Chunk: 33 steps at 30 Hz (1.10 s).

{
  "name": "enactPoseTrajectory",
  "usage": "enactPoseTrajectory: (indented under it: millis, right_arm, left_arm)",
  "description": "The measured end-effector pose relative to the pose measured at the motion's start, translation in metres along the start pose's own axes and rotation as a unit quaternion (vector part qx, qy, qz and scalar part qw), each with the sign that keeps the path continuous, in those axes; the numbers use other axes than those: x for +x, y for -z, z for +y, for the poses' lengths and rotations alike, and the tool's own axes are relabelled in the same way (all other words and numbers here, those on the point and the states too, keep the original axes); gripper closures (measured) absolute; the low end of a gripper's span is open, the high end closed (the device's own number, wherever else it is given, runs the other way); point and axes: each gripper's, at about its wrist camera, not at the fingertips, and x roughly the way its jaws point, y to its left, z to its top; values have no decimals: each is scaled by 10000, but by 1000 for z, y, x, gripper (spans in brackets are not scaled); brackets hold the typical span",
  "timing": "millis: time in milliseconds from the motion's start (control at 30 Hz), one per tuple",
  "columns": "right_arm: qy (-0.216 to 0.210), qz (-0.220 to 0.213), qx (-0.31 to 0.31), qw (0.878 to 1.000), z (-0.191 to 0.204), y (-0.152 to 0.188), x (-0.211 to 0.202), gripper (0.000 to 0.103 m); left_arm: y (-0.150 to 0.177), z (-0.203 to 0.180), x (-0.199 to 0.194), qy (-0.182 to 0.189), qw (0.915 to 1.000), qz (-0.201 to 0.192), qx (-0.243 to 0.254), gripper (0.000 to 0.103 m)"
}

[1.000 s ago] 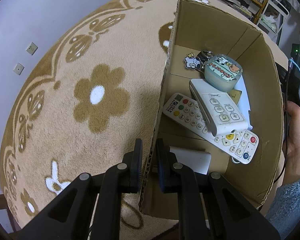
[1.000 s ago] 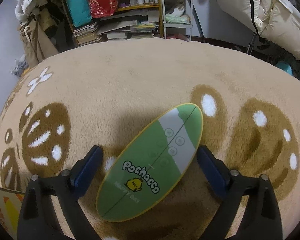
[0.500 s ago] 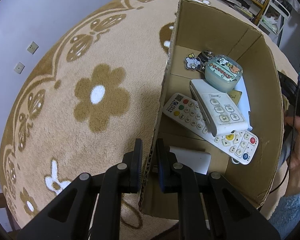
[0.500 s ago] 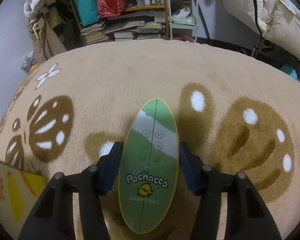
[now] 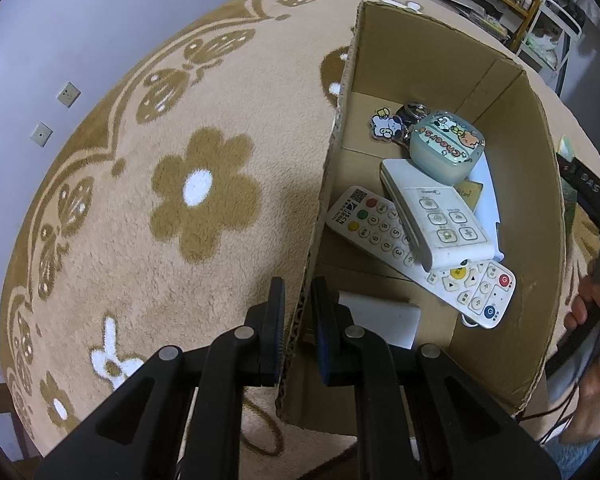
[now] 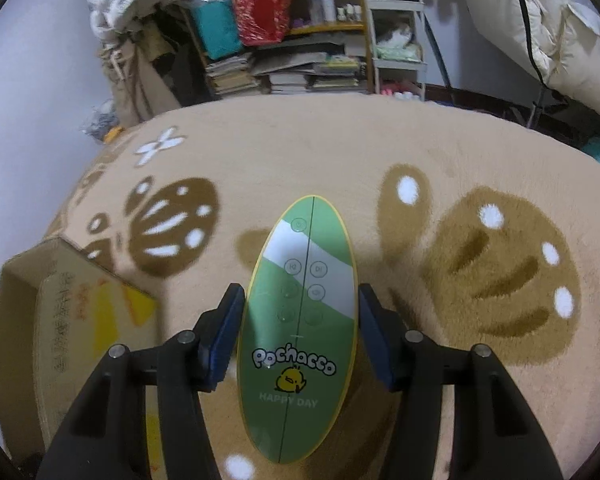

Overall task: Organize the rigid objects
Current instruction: 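Lift the Pochacco board with the right gripper over the box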

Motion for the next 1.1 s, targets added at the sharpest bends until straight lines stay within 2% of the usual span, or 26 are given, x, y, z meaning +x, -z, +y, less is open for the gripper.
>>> enactPoseTrajectory:
  millis: [233, 400, 567, 733, 800, 933, 1100]
  right_arm:
    - [-404, -372, -201, 9983, 18, -14, -44, 42]
    - [-576, -842, -470, 9937, 38, -22, -85, 42]
    - [-978, -999, -723, 9875, 63, -22, -111, 42]
    - [-1707, -712, -882, 9788, 94, -11, -109, 42]
    - [-1844, -527, -970, 9766, 104, -5, -99, 42]
    - [-1902, -238, -1233, 9737, 121, 9, -82, 42]
    - [-1865, 60, -1341, 9732, 124, 20, -67, 42]
  left_arm:
    - [1, -2, -1, -46, 10000, -4, 22, 90]
    - [0, -3, -2, -66, 10000, -12, -26, 90]
    - [0, -2, -2, -40, 10000, -7, -53, 90]
    - [1, -2, -2, -50, 10000, -12, -35, 90]
    - [1, -3, -1, -66, 10000, -16, -15, 90]
    - [1, -3, -2, -88, 10000, -21, 11, 90]
    - [1, -4, -2, -93, 10000, -21, 15, 90]
